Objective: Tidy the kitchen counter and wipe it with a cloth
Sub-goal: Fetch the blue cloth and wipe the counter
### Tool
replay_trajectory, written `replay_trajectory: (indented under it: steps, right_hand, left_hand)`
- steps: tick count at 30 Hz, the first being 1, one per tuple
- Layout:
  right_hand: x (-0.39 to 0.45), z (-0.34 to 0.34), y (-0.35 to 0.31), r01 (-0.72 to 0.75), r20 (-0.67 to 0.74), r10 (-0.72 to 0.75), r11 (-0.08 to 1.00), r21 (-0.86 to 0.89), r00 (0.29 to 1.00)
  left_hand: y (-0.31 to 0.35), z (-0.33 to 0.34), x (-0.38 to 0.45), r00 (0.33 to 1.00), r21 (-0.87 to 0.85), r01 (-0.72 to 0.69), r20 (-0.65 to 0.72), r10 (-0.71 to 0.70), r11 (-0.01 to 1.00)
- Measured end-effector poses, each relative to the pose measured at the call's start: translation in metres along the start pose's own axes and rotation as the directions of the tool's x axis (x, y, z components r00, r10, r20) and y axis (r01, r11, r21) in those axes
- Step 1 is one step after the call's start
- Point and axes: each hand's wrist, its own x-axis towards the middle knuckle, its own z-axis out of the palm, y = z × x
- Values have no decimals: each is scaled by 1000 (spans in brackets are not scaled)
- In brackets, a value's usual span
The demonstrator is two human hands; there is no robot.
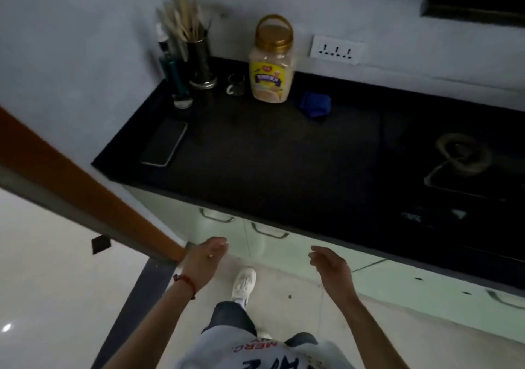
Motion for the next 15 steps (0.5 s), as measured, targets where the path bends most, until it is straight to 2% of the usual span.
replay_trajectory:
  steps: [3, 6, 11, 15]
  right_hand:
    - [22, -3, -25, 27, -98, -18, 996, 89, 995]
    - [47, -3, -50, 8, -178, 14, 992, 124, 984]
    - [86, -3, -83, -7, -296, 17, 999, 37, 955]
    - [112, -2, -97, -48, -316, 44, 999, -5, 948]
  left_hand:
    - [30, -5, 47, 986, 59, -157, 67, 153, 986]
    - [57, -10, 87, 968, 100, -237, 114, 225, 966]
    - [82, -14, 152, 909, 289, -416, 152, 388, 862]
    - [95, -11, 194, 886, 379, -463, 183, 425, 801]
